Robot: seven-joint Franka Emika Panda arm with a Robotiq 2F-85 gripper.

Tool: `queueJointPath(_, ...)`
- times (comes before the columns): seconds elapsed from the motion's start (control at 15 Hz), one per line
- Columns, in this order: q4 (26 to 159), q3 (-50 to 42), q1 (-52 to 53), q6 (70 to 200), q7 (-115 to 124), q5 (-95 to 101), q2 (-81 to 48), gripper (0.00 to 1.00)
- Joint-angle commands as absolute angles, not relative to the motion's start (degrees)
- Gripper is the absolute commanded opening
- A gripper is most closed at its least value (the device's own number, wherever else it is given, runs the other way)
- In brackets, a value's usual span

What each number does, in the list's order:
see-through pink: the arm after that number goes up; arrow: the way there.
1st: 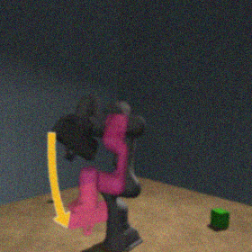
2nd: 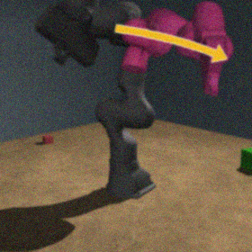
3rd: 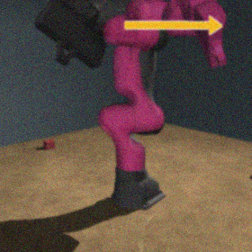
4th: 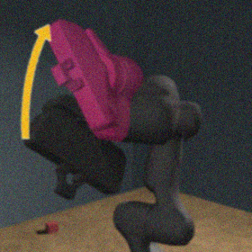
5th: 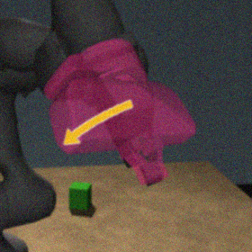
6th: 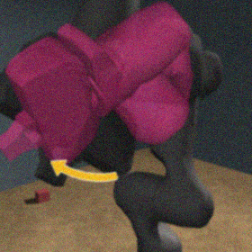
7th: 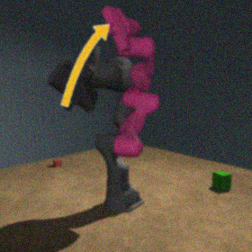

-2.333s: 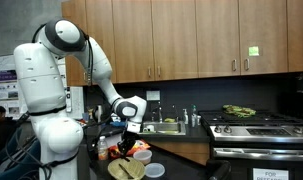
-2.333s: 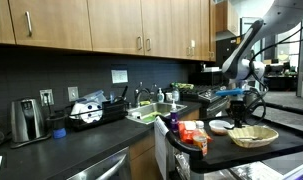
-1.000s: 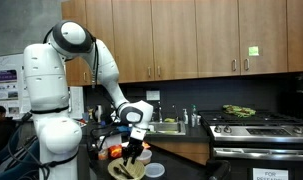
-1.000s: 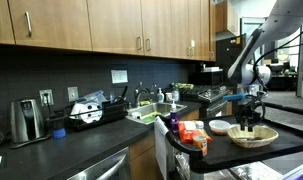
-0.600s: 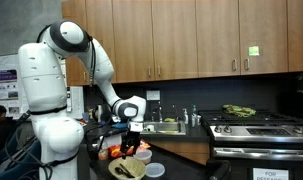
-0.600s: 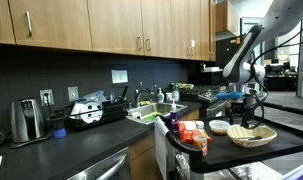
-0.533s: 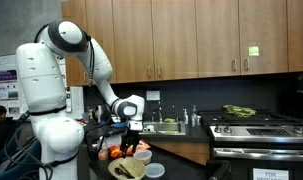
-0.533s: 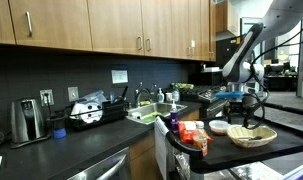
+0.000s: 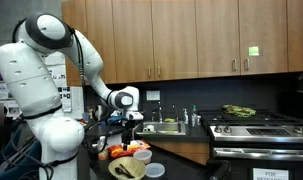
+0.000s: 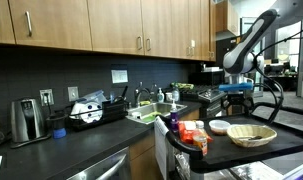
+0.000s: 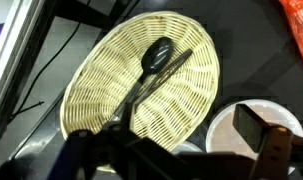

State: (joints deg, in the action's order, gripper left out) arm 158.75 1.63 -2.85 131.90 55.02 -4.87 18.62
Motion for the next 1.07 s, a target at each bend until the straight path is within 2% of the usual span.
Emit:
queueJointPath(0.0,159.6,2.2,-2.8,127.2,45.9,-2.2,24.7,1.0)
queueJointPath(0.47,157.4,3.3,-2.2,121.3,28.2,-1.8,29.7,1.0)
queueJointPath(1.0,152.0,4.4,-1.7,115.2,19.1,-1.1,31.7,1.0)
